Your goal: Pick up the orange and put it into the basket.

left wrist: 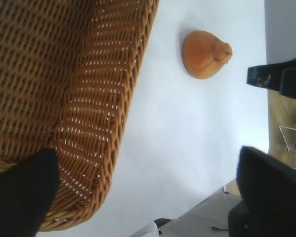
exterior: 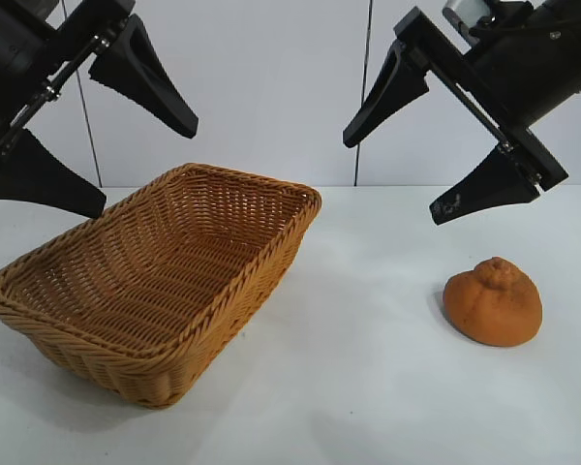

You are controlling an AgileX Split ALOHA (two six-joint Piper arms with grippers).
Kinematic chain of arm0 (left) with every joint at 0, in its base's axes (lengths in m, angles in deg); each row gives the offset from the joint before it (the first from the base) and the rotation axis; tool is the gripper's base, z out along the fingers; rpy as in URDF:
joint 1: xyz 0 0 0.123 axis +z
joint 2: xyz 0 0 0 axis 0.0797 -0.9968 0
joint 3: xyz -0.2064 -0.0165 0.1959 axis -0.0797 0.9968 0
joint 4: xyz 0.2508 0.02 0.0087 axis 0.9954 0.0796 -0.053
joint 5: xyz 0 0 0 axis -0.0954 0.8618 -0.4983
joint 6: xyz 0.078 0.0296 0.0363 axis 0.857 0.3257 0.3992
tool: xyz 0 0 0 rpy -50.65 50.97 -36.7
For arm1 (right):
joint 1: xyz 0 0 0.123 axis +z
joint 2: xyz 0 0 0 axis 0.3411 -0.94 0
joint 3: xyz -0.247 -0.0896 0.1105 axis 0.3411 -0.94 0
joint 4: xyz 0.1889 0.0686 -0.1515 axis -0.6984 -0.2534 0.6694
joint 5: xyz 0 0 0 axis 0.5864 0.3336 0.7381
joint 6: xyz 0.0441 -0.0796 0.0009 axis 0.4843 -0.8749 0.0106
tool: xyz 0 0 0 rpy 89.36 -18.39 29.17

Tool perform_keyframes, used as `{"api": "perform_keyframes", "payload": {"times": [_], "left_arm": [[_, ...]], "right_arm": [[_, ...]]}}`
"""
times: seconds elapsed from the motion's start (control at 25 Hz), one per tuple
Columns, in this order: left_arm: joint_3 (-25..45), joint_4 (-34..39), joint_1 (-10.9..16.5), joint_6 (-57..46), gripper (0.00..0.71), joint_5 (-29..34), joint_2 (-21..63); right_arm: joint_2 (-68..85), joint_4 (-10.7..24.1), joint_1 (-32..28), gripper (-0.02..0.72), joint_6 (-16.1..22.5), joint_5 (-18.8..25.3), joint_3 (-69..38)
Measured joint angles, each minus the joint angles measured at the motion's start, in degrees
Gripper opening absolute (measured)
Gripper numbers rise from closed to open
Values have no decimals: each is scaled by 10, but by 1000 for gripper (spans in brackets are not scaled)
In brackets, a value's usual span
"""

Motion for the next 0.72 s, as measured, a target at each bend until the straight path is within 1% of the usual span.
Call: {"api": "perform_keyframes", "payload": {"times": [0.44, 0.6, 0.72], "left_arm": [[0, 0, 0, 0, 693, 1, 0], [0, -1, 0, 0, 693, 12, 5], [-1, 21, 0, -23, 693, 27, 28]], "right_arm": [[0, 0, 0, 694, 0, 0, 0], [0, 0, 0, 694, 0, 1, 0], [0, 0, 0, 694, 0, 2, 0]]}}
